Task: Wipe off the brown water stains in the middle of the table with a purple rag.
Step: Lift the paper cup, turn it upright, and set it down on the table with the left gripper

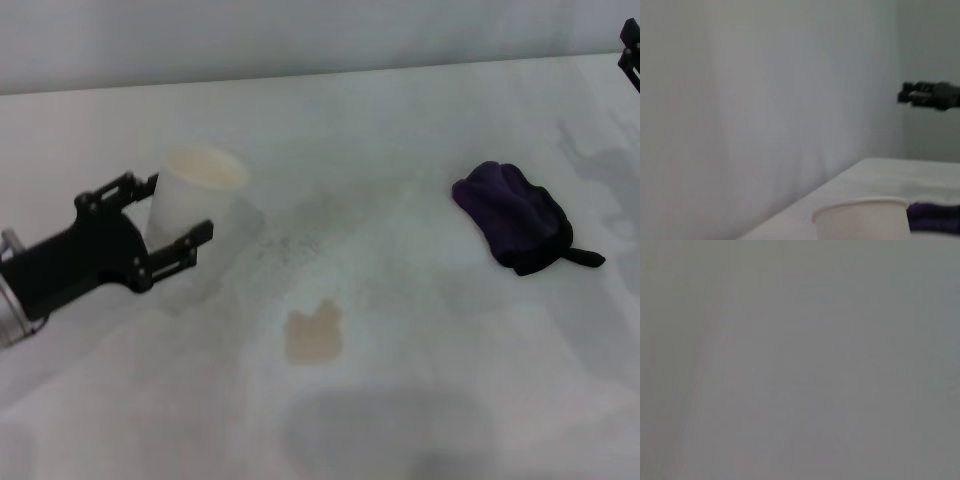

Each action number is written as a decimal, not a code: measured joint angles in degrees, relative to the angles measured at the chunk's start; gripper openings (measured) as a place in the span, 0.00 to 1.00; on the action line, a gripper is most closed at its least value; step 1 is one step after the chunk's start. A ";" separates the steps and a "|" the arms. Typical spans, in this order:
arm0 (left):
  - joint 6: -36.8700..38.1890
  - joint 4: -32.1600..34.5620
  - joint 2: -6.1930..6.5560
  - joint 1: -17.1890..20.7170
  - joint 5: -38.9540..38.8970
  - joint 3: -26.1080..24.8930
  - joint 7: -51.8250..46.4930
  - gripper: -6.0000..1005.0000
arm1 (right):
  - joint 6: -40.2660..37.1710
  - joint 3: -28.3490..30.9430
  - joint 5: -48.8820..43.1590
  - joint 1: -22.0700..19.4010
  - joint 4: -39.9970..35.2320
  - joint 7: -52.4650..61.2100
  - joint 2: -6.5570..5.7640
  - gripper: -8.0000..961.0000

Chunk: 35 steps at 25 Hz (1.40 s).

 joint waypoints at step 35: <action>-12.22 16.27 -0.35 18.35 -6.92 -0.02 24.43 0.74 | -5.25 -0.51 0.01 0.35 -1.71 0.00 0.01 0.81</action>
